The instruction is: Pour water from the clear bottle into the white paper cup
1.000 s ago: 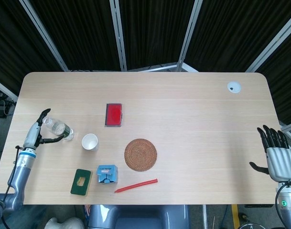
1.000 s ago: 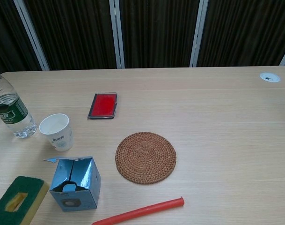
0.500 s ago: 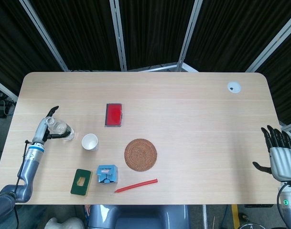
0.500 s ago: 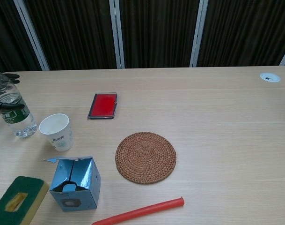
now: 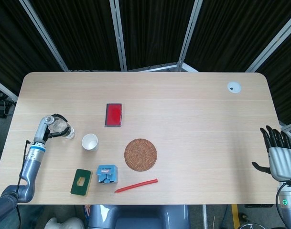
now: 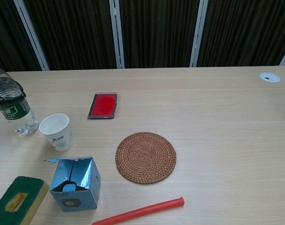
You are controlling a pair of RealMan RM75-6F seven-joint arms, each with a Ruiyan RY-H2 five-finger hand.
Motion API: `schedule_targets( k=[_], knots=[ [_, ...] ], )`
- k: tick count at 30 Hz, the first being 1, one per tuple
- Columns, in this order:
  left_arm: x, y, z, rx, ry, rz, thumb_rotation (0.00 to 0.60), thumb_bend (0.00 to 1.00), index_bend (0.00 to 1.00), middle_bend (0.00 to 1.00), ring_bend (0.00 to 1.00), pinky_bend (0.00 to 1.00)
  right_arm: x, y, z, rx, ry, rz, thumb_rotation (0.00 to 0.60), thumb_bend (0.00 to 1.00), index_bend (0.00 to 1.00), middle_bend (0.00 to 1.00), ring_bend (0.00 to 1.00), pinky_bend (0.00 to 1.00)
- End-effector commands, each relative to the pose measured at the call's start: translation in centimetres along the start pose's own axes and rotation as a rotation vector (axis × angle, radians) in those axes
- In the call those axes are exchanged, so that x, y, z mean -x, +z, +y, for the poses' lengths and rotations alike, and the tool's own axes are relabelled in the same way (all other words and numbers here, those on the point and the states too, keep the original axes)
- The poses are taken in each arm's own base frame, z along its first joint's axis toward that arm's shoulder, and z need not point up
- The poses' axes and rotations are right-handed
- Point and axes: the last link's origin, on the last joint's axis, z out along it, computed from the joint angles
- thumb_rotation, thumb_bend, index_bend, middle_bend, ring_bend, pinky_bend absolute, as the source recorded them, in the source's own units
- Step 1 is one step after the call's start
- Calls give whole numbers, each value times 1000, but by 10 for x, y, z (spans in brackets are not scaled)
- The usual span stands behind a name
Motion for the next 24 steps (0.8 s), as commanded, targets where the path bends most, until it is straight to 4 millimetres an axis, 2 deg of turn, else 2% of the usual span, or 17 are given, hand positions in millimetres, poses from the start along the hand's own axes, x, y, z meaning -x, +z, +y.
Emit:
schedule_targets(
  k=[1, 5, 14, 20, 24],
  knots=[
    [-1, -1, 6, 26, 11, -6, 600, 499, 642, 527, 349, 357, 0, 0, 0, 0, 2, -1, 600, 0, 0, 0, 0, 0],
    [-5, -1, 25, 100, 81, -27, 600, 509, 646, 528, 351, 361, -1, -1, -1, -2, 3, 0, 600, 0, 0, 0, 0, 0],
    [-38, 6, 68, 192, 487, -48, 600, 518, 654, 530, 357, 366, -1, -3, -1, -4, 0, 2, 600, 0, 0, 0, 0, 0],
    [-54, 6, 74, 200, 706, -66, 600, 518, 657, 531, 358, 367, -2, -3, -2, -2, -7, 7, 600, 0, 0, 0, 0, 0],
    [-64, 7, 67, 185, 904, -109, 600, 520, 659, 531, 359, 369, -2, -5, -4, 1, -14, 17, 600, 0, 0, 0, 0, 0]
  ],
)
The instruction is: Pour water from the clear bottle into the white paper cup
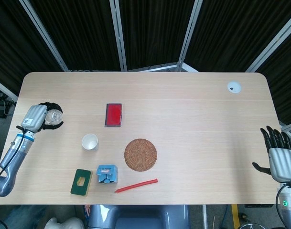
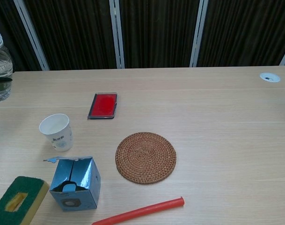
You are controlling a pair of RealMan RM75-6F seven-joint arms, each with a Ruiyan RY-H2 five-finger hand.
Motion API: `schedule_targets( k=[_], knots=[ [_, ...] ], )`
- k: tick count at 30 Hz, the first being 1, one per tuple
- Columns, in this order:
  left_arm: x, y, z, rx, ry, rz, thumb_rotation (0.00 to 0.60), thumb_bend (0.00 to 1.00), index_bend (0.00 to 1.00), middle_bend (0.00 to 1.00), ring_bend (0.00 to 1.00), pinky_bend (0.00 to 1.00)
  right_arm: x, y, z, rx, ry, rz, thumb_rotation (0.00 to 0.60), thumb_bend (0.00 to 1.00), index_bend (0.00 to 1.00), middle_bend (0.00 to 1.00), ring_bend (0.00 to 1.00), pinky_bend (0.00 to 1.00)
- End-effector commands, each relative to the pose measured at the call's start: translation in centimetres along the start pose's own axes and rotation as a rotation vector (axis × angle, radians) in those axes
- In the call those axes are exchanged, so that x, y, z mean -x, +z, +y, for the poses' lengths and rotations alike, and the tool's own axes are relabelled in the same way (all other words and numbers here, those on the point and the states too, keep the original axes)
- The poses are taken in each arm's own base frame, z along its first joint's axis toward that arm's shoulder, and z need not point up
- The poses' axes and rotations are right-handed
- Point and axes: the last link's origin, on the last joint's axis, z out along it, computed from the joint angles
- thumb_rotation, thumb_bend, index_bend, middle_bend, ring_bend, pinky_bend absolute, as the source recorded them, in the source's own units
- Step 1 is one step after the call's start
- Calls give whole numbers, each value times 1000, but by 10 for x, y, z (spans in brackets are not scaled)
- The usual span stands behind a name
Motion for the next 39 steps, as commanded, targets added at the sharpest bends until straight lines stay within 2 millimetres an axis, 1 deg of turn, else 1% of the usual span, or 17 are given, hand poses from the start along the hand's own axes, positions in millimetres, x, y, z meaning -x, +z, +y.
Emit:
schedule_targets(
  k=[1, 7, 13, 18, 26, 37, 39],
  knots=[
    [-3, 0, -9, 13, 184, -67, 600, 522, 659, 531, 360, 369, 0, -1, -2, 2, -5, 5, 600, 0, 0, 0, 0, 0],
    [3, 5, -4, 51, 309, -107, 600, 524, 659, 531, 360, 369, 0, -1, 0, 15, -15, 8, 600, 0, 0, 0, 0, 0],
    [14, 13, 3, 65, 370, -149, 600, 524, 656, 527, 360, 367, -1, -1, 2, 26, -12, 13, 600, 0, 0, 0, 0, 0],
    [26, 22, 14, 86, 430, -179, 600, 524, 656, 527, 360, 367, -4, -2, 6, 36, -11, 25, 600, 0, 0, 0, 0, 0],
    [36, 31, 26, 119, 548, -201, 600, 533, 657, 526, 360, 368, -7, -3, 10, 53, -11, 36, 600, 0, 0, 0, 0, 0],
    [42, 29, 30, 135, 607, -220, 600, 536, 659, 525, 360, 367, -9, -5, 14, 65, -8, 42, 600, 0, 0, 0, 0, 0],
    [44, 28, 30, 147, 644, -226, 600, 537, 659, 525, 360, 367, -9, -5, 14, 64, -7, 41, 600, 0, 0, 0, 0, 0]
  ],
)
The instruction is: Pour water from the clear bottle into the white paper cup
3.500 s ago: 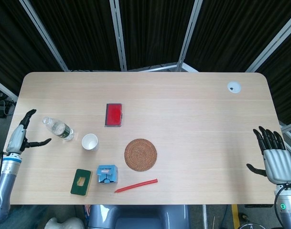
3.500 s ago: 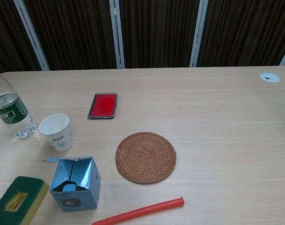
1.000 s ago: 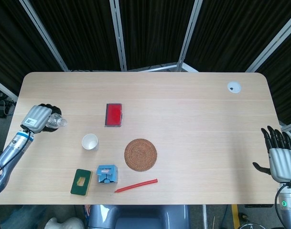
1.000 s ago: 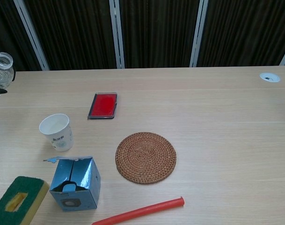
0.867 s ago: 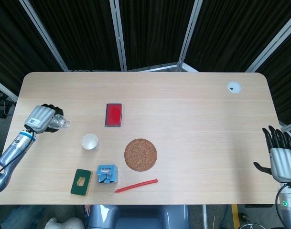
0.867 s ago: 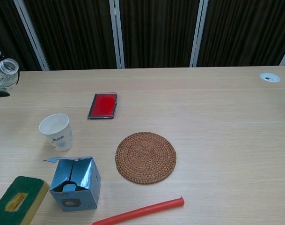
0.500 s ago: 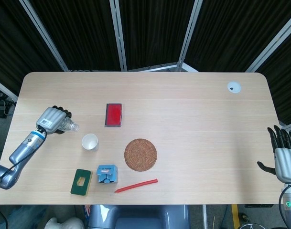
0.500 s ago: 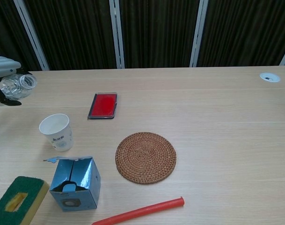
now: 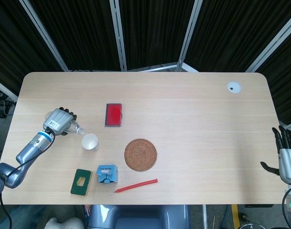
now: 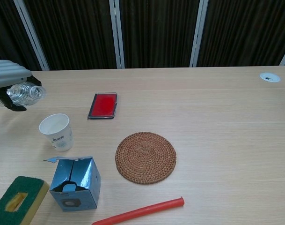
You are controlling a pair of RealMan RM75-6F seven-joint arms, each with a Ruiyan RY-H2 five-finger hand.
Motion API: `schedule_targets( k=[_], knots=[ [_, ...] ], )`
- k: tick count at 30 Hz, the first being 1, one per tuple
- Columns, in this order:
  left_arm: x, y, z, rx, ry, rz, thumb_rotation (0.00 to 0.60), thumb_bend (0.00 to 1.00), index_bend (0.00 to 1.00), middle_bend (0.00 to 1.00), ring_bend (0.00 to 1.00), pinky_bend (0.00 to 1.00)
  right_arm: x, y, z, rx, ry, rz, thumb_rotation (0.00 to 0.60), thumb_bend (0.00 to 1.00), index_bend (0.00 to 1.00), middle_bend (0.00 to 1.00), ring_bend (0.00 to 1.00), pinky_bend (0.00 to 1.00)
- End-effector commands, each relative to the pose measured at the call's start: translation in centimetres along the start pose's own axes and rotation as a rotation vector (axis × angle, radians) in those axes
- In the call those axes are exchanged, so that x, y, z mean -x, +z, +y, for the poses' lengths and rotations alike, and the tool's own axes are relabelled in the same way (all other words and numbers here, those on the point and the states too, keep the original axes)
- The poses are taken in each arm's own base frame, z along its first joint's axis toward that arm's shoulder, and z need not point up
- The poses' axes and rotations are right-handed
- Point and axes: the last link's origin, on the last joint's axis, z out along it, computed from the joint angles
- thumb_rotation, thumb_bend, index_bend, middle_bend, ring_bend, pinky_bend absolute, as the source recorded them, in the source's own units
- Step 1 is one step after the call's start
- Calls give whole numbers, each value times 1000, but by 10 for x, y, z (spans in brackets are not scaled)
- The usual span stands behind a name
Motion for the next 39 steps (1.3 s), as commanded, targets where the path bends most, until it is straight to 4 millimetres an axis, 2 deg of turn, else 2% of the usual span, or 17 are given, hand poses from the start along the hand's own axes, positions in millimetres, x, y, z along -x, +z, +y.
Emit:
schedule_targets(
  k=[1, 24, 39],
  knots=[
    [1, -1, 2, 12, 44, -6, 600, 538, 659, 525, 360, 367, 0, 0, 0, -1, 1, 0, 600, 0, 0, 0, 0, 0],
    [1, 5, 6, 30, 289, 12, 600, 536, 660, 525, 360, 367, 0, 3, 1, 4, 5, -3, 600, 0, 0, 0, 0, 0],
    [4, 4, 8, 41, 356, 29, 600, 536, 660, 524, 359, 367, 0, 4, 2, 5, 6, -7, 600, 0, 0, 0, 0, 0]
  ],
)
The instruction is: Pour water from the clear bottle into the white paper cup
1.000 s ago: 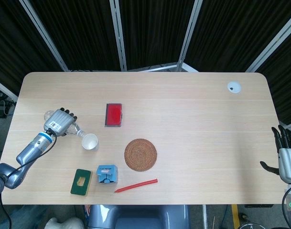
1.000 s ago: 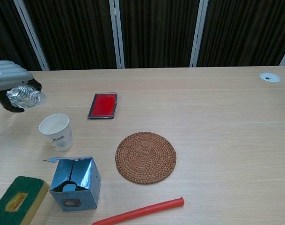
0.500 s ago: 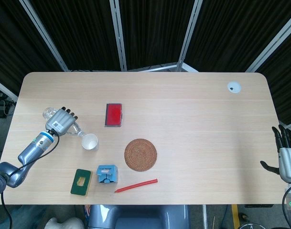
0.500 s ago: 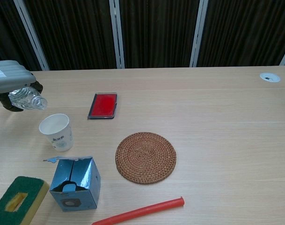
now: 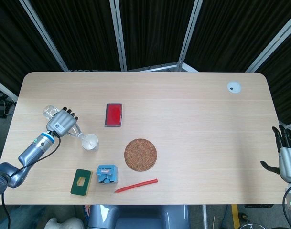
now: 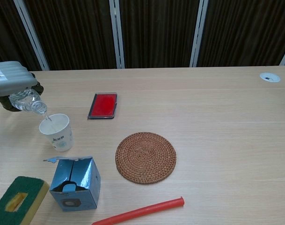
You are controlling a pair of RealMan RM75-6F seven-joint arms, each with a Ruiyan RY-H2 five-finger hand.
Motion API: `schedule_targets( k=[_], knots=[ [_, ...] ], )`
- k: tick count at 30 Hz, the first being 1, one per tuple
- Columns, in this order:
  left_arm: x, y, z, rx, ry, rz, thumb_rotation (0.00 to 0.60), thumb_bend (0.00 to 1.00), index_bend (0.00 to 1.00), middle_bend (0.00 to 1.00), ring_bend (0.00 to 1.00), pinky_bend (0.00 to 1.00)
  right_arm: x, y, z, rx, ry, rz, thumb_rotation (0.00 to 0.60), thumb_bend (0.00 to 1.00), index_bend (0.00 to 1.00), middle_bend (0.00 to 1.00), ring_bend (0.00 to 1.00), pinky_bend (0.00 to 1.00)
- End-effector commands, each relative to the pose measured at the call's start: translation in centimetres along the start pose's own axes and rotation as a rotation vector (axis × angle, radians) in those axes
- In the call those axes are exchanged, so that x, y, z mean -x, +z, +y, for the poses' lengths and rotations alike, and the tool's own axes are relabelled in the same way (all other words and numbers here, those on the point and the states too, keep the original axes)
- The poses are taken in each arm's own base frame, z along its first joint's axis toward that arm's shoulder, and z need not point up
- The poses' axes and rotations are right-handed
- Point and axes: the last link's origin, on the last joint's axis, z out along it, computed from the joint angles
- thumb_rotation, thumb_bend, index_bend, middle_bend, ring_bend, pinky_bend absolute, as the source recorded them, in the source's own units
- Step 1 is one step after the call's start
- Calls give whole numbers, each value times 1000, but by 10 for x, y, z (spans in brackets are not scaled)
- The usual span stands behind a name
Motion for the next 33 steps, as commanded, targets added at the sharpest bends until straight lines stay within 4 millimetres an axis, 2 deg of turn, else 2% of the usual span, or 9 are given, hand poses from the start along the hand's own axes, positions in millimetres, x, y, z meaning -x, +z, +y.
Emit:
schedule_targets(
  k=[1, 21, 33],
  knots=[
    [0, 0, 0, -1, 6, 2, 600, 536, 660, 524, 359, 367, 0, 0, 0, 0, 0, 0, 600, 0, 0, 0, 0, 0],
    [-2, -1, -4, -11, 30, 18, 600, 539, 660, 525, 360, 367, -1, 0, 0, 1, 1, 2, 600, 0, 0, 0, 0, 0],
    [-5, 1, 0, -6, 34, 27, 600, 537, 660, 525, 360, 367, -1, -1, 0, 1, 2, 2, 600, 0, 0, 0, 0, 0]
  ],
)
